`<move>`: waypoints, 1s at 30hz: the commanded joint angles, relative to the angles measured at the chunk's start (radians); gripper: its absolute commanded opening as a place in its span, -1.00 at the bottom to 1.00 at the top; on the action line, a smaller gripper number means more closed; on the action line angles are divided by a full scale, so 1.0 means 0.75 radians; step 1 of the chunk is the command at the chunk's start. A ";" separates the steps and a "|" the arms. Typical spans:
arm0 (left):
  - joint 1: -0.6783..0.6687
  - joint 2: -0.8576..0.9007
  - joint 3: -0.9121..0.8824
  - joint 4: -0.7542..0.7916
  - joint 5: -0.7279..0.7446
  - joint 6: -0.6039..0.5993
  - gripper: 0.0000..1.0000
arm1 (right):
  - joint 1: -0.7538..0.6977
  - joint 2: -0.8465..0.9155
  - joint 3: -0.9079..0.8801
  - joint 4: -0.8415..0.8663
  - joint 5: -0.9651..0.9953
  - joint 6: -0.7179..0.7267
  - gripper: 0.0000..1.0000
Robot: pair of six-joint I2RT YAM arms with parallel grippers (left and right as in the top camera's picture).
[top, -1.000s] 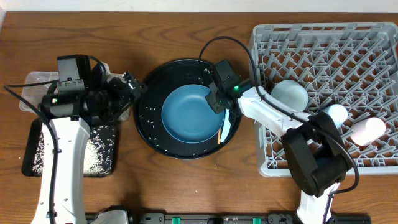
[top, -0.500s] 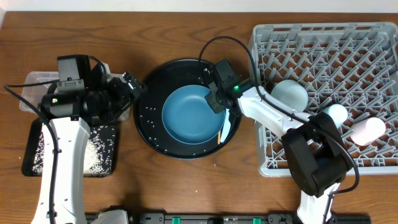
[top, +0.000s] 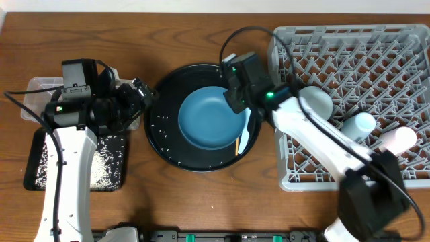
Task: Sort waste into correct bins and load items into the dishwasher rack
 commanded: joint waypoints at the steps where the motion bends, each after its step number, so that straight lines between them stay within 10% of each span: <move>1: 0.006 0.006 0.009 -0.004 -0.012 0.014 0.96 | -0.011 -0.115 0.021 -0.015 0.013 -0.003 -0.98; 12: 0.006 0.006 0.009 -0.004 -0.012 0.014 0.96 | -0.011 -0.031 0.016 -0.093 0.013 -0.002 -0.93; 18: 0.006 0.006 0.009 -0.004 -0.012 0.014 0.96 | -0.011 0.167 0.016 -0.049 0.013 0.010 -0.17; 30: 0.006 0.006 0.009 -0.004 -0.012 0.014 0.96 | -0.010 0.352 0.015 -0.039 0.013 0.023 -0.28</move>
